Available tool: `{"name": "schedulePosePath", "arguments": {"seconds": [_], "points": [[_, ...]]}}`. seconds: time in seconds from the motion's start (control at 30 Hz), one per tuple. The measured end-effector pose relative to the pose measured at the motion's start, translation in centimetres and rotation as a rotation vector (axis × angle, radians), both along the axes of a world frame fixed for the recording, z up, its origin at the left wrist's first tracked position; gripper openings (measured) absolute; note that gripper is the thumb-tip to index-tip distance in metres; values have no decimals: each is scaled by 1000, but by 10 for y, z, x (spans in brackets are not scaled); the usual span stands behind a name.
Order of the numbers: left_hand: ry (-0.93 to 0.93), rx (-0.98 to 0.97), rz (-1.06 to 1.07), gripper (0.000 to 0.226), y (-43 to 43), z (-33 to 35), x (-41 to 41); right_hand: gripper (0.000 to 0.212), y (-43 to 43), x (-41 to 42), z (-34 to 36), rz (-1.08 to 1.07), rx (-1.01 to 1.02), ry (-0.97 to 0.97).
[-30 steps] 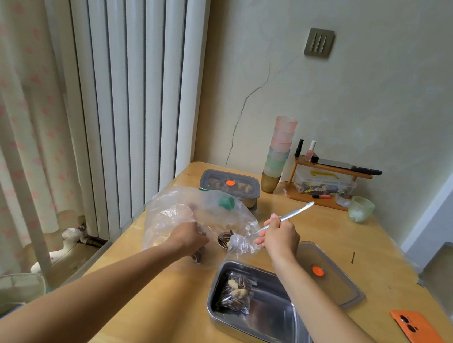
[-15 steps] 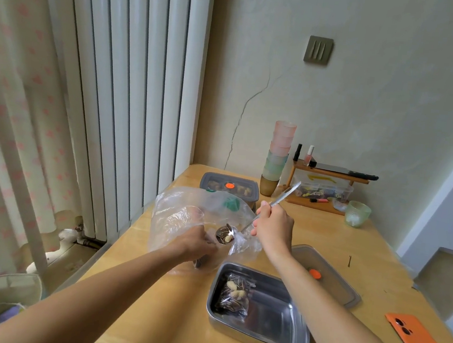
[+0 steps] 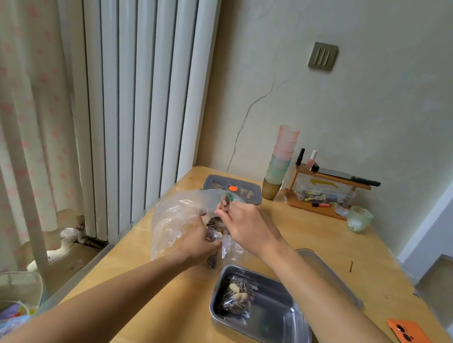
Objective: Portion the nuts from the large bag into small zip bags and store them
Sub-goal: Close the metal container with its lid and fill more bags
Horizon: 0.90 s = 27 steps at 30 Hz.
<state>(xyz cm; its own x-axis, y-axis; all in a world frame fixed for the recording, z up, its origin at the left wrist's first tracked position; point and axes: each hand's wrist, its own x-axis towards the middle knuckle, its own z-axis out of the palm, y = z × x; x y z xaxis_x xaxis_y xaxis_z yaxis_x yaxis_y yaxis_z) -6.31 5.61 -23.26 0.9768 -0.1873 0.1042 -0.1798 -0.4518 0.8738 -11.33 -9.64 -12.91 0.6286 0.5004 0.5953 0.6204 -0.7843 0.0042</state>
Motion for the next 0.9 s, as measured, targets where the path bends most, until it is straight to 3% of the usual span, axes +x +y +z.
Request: {"name": "schedulePosePath", "arguments": {"seconds": [0.07,0.17,0.27,0.4,0.63,0.8,0.9], "points": [[-8,-57,7,70,0,3,-4,26,-3,0,1,41,-54,-69],[-10,-58,5,76,2,2,-3,46,-9,4,7,15,-101,-54],[-4,-59,20,83,3,2,-2,53,-15,6,7,2,-86,-43],[-93,25,46,77,3,4,-1,60,-21,10,4,-59,-33,24],[-208,108,4,76,2,4,-1,49,-21,6,1,-122,260,58],[-172,119,39,68,12,1,0,46,-31,20,-15,-491,643,199],[-151,46,65,38,23,3,10,42,-37,23,-26,-612,725,337]]}}
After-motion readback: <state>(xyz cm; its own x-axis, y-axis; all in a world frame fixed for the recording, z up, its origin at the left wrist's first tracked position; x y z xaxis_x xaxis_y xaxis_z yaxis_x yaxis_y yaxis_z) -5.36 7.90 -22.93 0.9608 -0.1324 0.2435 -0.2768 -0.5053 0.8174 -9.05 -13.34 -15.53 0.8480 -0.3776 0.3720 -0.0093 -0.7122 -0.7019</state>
